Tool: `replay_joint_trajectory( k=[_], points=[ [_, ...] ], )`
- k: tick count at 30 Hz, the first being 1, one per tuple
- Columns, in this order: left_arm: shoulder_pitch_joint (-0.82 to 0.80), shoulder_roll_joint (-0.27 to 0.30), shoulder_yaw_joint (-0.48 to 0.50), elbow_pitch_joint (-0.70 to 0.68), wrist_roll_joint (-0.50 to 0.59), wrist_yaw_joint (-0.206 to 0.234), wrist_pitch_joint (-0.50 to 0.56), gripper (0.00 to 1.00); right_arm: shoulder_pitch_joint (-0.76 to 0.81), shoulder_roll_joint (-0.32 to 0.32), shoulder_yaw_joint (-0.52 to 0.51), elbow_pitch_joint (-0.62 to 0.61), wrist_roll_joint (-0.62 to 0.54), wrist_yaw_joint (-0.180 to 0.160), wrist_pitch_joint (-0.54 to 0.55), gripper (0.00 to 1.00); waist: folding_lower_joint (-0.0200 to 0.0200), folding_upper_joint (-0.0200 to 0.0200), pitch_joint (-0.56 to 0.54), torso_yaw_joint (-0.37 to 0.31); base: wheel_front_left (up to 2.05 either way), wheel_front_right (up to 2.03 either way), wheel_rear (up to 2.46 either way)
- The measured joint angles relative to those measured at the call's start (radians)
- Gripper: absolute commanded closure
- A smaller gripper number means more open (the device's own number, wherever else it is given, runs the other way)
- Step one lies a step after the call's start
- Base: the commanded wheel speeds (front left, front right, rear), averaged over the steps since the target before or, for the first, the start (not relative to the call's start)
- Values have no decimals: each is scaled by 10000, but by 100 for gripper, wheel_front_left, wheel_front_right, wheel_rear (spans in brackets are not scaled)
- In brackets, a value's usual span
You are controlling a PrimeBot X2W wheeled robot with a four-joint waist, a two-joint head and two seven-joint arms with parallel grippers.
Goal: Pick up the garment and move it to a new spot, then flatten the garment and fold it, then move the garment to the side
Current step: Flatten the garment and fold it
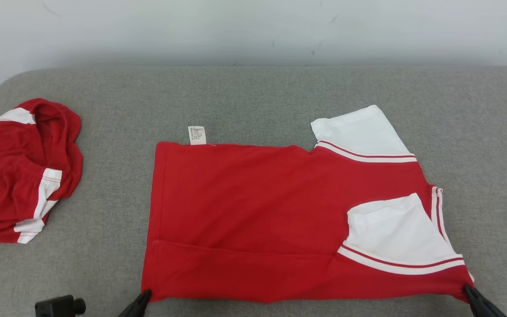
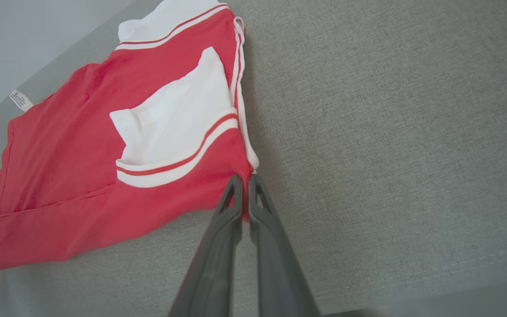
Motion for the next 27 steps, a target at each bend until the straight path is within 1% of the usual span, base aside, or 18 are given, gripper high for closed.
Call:
replay_joint_trajectory(
  k=[3,8,12,14,16,19,22,23,24,25,27],
  points=[
    [322,71,-2,-437,-90,21,190,100,21,31,63,-63,113,-10,232,100,0,1,-48,-17,0,0,0],
    [657,94,-63,-1093,-221,234,554,100,215,48,-19,-115,167,-182,525,100,0,1,-165,22,0,0,0],
    [986,157,-67,-1590,-372,382,830,100,424,67,-167,-244,236,-259,708,100,0,0,-216,125,0,0,0],
    [1156,226,31,-1795,-575,546,876,100,421,77,-217,-370,242,-276,773,100,0,0,-230,153,0,0,0],
    [1194,330,65,-1927,-593,685,1058,100,489,79,-362,-382,242,-351,817,100,0,0,-234,191,0,0,0],
    [1351,370,146,-2090,-683,844,1227,100,592,88,-384,-347,240,-364,972,100,0,0,-228,218,0,0,0],
    [1352,376,136,-2079,-639,1160,1423,100,586,98,-334,-280,240,-435,1149,100,0,0,-209,246,0,0,0],
    [1345,376,146,-2063,-581,1289,1436,85,576,109,-301,-236,240,-437,1195,96,0,1,-198,256,0,0,0],
    [1333,382,148,-2033,-545,1406,1503,44,573,109,-240,-169,240,-439,1283,51,0,0,-188,265,0,0,0],
    [1331,393,136,-1988,-466,1551,1563,0,575,115,-153,-61,240,-441,1400,0,0,0,-179,273,0,0,0],
    [1332,497,38,-1837,-121,1889,1791,0,583,142,-33,134,226,-447,1584,0,0,0,-160,289,0,0,0]
  ],
)
